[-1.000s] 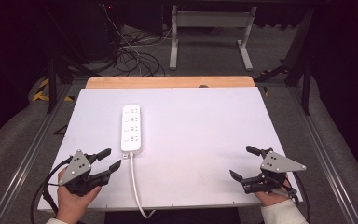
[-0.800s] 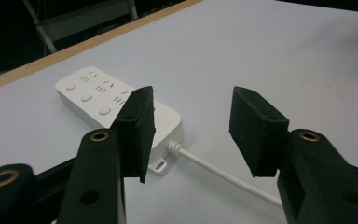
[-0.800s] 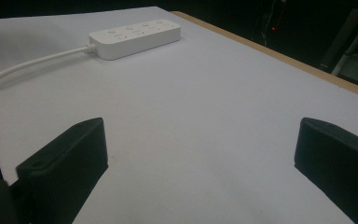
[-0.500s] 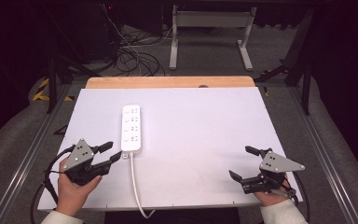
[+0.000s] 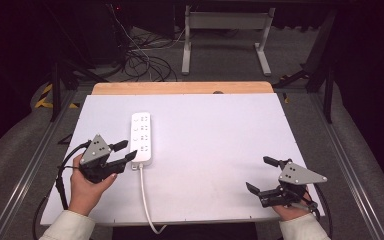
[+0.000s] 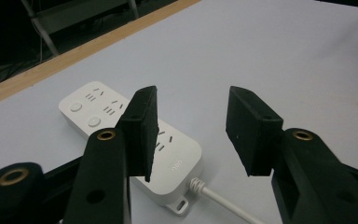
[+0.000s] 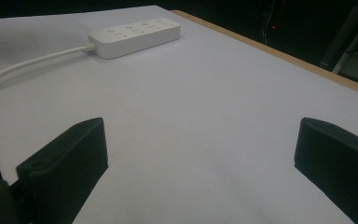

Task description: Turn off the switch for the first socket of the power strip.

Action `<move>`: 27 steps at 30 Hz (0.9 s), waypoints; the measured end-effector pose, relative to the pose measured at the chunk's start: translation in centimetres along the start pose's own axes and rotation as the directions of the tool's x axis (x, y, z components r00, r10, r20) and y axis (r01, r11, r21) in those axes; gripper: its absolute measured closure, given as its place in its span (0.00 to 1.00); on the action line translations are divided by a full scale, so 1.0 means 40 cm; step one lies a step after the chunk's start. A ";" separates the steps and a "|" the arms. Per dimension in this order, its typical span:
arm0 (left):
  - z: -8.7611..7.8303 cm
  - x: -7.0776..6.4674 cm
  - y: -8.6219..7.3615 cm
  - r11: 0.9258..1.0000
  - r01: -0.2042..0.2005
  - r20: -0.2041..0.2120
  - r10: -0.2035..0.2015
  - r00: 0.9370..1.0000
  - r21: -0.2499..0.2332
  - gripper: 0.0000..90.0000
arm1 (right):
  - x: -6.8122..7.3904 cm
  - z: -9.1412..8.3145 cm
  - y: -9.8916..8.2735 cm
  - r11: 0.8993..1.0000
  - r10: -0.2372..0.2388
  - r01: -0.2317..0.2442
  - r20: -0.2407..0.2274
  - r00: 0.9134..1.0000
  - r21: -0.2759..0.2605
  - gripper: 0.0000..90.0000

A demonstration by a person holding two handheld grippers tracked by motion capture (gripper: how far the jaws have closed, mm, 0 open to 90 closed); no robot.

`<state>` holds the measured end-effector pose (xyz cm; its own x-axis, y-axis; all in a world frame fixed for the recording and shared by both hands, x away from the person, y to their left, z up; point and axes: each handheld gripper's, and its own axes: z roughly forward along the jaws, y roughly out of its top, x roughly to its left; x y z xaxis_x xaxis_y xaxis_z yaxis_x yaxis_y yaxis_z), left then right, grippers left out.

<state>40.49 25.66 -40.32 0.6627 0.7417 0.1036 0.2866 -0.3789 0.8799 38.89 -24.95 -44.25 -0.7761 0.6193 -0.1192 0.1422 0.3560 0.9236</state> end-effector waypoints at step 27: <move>0.029 0.037 0.051 0.990 0.020 0.037 -0.026 0.999 0.140 1.00 | 0.002 0.002 0.000 1.000 -0.002 0.002 -0.008 1.000 0.000 0.04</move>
<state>42.86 25.33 -38.91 0.6801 0.7303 0.0637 0.3938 -0.4372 0.8086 38.87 -24.86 -44.29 -0.7812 0.6130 -0.1182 0.1405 0.3571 0.9234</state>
